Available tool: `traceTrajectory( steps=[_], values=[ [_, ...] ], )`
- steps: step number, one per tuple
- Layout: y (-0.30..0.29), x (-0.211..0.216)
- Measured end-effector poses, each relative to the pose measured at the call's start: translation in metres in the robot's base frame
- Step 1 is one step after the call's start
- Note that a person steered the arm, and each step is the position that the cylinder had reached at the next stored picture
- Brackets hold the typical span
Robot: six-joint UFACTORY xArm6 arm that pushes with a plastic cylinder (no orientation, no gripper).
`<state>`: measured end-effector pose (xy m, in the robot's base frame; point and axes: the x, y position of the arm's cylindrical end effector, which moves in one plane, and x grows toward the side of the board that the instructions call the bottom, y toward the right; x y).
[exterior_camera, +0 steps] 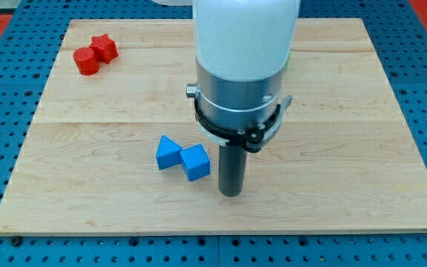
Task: Push the blue blocks to the left side of the board
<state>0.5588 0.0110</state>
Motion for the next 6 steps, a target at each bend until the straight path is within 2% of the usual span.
traceTrajectory(
  steps=[2, 3, 4, 5, 6],
  values=[
    [-0.114, -0.026],
    [-0.129, -0.009],
    [-0.078, 0.017],
    [-0.009, -0.005],
    [-0.024, -0.024]
  ],
)
